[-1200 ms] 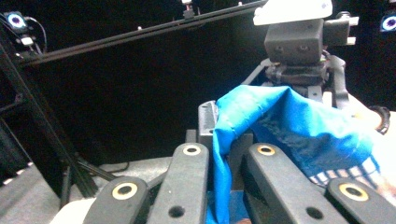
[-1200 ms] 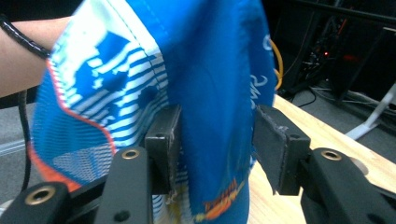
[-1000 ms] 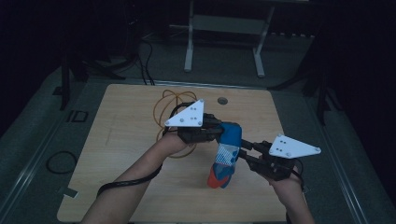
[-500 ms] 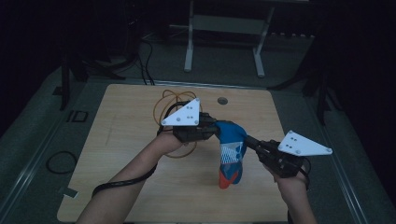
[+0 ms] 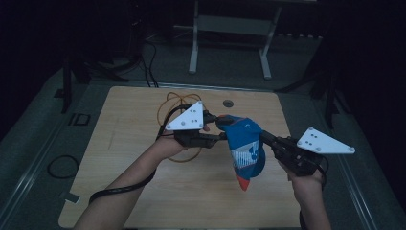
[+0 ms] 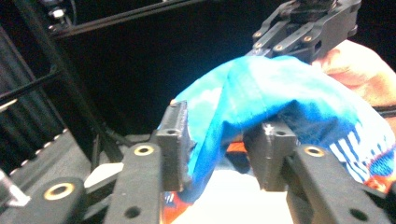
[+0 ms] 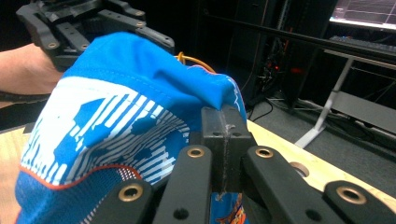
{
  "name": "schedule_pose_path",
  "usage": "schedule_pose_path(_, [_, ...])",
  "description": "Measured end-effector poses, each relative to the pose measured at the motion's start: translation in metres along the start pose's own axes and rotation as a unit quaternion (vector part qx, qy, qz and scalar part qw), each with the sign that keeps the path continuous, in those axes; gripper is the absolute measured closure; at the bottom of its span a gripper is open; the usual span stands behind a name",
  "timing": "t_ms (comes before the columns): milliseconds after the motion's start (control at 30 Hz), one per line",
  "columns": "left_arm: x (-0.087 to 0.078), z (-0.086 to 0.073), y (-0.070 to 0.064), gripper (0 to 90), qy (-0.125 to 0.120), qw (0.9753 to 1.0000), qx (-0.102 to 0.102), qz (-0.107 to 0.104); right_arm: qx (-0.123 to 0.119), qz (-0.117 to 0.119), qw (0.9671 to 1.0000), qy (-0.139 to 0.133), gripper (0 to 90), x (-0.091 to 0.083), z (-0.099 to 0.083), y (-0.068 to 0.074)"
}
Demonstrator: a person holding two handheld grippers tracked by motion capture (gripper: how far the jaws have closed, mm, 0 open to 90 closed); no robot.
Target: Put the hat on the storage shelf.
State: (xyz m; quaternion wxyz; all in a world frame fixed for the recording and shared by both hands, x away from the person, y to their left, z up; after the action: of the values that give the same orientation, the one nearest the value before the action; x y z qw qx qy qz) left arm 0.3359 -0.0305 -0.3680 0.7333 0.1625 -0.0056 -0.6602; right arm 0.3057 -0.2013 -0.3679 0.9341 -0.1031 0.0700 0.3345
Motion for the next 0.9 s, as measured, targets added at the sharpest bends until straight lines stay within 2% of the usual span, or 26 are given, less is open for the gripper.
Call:
schedule_pose_path(167, [-0.01,-0.006,-0.003,59.4,0.013,0.9999,0.001,0.009,0.002,-0.009,1.0,-0.003,90.0,-0.002,0.002,-0.005])
schedule_pose_path(267, [-0.019,-0.009,-0.005,56.7,0.015,0.9997,-0.006,0.015,0.006,-0.014,0.9999,-0.005,90.0,-0.004,0.004,-0.009])
schedule_pose_path(333, [-0.026,-0.01,-0.006,51.3,0.013,0.9995,-0.018,0.023,0.006,-0.015,0.9998,-0.006,90.0,-0.005,0.006,-0.011])
schedule_pose_path(533, [-0.051,-0.016,-0.009,39.1,0.017,0.9982,-0.028,0.051,0.004,-0.024,0.9996,-0.014,90.0,-0.007,0.014,-0.015])
schedule_pose_path(633, [-0.065,-0.021,-0.01,27.4,0.018,0.9965,-0.04,0.071,0.007,-0.026,0.9995,-0.015,90.0,-0.006,0.018,-0.016])
schedule_pose_path(700, [-0.075,-0.025,-0.01,23.3,0.018,0.9948,-0.042,0.091,0.01,-0.028,0.9994,-0.018,90.0,-0.005,0.021,-0.018])
schedule_pose_path(767, [-0.084,-0.03,-0.01,14.4,0.022,0.9927,-0.045,0.11,0.01,-0.028,0.9994,-0.02,90.0,-0.003,0.024,-0.018])
schedule_pose_path(833, [-0.094,-0.035,-0.01,11.6,0.031,0.9896,-0.036,0.136,0.009,-0.031,0.9993,-0.021,90.0,-0.001,0.028,-0.018])
schedule_pose_path(900, [-0.102,-0.041,-0.01,3.0,0.04,0.9865,-0.042,0.153,0.008,-0.034,0.9991,-0.023,90.0,0.001,0.033,-0.018])
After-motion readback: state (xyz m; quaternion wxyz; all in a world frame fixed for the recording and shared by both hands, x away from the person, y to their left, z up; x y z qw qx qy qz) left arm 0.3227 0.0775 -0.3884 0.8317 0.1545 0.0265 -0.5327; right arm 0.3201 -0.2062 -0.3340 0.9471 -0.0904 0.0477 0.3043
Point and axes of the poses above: each handheld gripper's, and its own axes: x roughly forward along the jaws, z roughly out of its top, y roughly to its left, the point moved 8 cm from there along x, roughly forward along the jaws, and after that the axes turned 8 degrees about -z, right-handed, at the moved point
